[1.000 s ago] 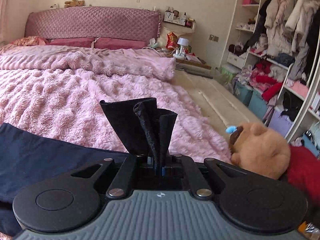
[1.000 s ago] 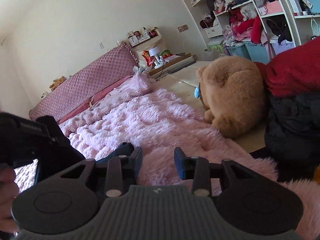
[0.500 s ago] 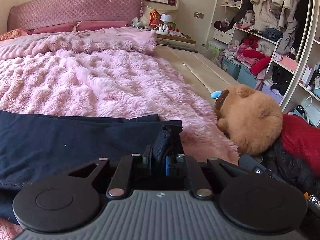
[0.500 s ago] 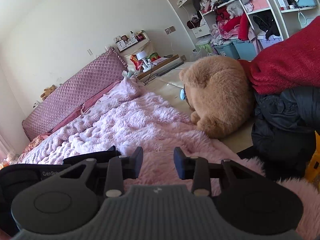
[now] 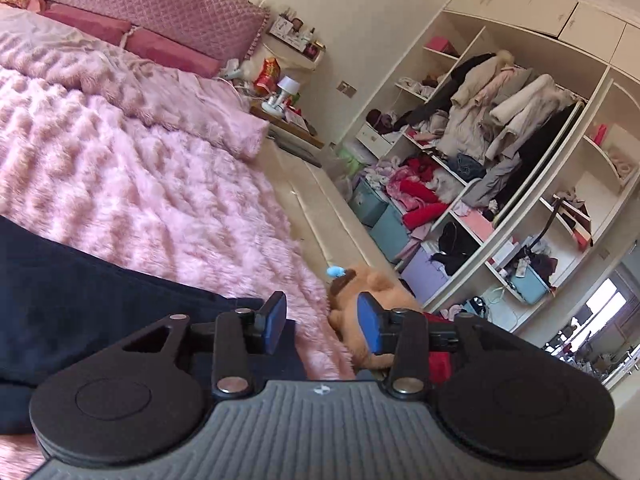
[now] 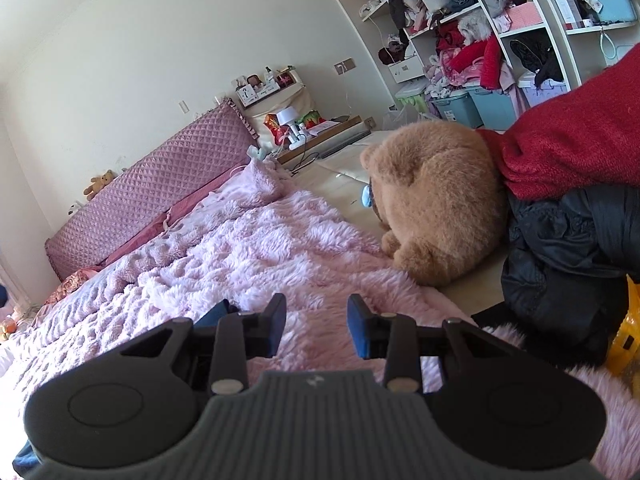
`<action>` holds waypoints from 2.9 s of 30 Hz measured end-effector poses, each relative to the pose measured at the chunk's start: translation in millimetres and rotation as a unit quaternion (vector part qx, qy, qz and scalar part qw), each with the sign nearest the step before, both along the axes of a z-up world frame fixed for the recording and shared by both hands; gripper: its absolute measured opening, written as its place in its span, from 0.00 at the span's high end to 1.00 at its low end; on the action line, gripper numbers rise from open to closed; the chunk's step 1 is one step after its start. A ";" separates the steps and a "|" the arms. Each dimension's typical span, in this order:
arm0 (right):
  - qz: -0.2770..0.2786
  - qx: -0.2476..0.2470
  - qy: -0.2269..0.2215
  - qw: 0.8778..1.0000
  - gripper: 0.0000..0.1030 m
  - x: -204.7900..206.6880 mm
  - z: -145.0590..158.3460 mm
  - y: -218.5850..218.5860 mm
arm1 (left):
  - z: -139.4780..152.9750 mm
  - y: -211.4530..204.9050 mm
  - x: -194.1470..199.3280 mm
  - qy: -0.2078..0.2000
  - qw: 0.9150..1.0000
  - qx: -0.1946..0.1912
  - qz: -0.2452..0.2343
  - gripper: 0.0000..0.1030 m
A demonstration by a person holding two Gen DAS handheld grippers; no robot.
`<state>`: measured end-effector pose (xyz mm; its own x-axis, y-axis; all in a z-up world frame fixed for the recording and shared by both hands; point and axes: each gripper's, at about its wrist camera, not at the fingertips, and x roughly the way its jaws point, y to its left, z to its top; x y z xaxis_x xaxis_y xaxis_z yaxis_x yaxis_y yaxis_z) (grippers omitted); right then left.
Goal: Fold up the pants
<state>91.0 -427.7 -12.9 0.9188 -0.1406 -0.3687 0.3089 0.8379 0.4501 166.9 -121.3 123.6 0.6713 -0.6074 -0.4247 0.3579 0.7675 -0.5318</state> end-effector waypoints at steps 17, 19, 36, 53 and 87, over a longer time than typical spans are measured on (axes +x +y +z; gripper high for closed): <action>0.048 0.047 0.039 0.997 0.23 3.3 3.9 86.8 | -82.0 286.3 2.2 0.162 0.966 0.054 0.196 0.33; 0.003 0.109 0.048 0.993 0.22 -6.0 -0.2 90.5 | -107.3 306.9 3.1 0.191 0.964 -0.010 0.187 0.33; 0.108 0.292 0.012 0.950 0.42 42.7 -53.4 76.3 | -224.7 344.9 91.6 0.284 0.887 -0.357 0.071 0.35; 0.115 0.402 0.019 0.908 0.88 38.7 -37.5 83.1 | -155.3 296.0 89.5 0.394 0.911 -0.120 0.010 0.85; -0.052 -0.126 0.067 0.988 0.57 -171.4 93.9 174.6 | -179.1 383.1 -45.1 0.331 0.935 -0.125 0.037 0.60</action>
